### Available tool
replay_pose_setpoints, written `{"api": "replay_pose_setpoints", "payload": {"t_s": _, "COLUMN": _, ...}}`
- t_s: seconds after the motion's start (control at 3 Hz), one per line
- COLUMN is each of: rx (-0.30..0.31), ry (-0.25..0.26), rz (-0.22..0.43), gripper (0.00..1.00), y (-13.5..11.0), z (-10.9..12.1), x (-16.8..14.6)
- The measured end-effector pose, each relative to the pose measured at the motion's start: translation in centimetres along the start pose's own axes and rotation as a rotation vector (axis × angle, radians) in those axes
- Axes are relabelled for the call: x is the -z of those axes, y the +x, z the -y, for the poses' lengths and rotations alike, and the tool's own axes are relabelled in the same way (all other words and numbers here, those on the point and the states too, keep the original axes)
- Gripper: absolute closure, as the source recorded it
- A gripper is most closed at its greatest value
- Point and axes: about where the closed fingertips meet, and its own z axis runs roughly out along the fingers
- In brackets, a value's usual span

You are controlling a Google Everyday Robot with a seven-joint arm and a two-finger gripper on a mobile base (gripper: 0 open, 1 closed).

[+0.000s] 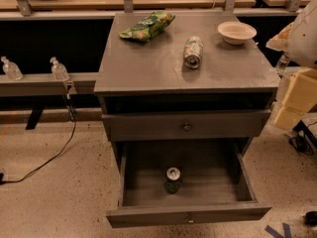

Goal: Pick green can from middle drawer and place on counter

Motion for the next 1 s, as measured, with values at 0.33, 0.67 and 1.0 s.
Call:
{"api": "replay_pose_setpoints", "payload": {"t_s": 0.33, "rx": 0.0, "ry": 0.0, "rz": 0.0, "gripper": 0.0, "y": 0.0, "z": 0.0, "x": 0.0}}
{"api": "replay_pose_setpoints", "payload": {"t_s": 0.67, "rx": -0.009, "ry": 0.026, "rz": 0.047, "gripper": 0.0, "y": -0.6, "z": 0.1, "x": -1.1}}
{"api": "replay_pose_setpoints", "payload": {"t_s": 1.0, "rx": -0.011, "ry": -0.024, "rz": 0.23, "gripper": 0.0, "y": -2.3, "z": -4.7, "x": -7.6}}
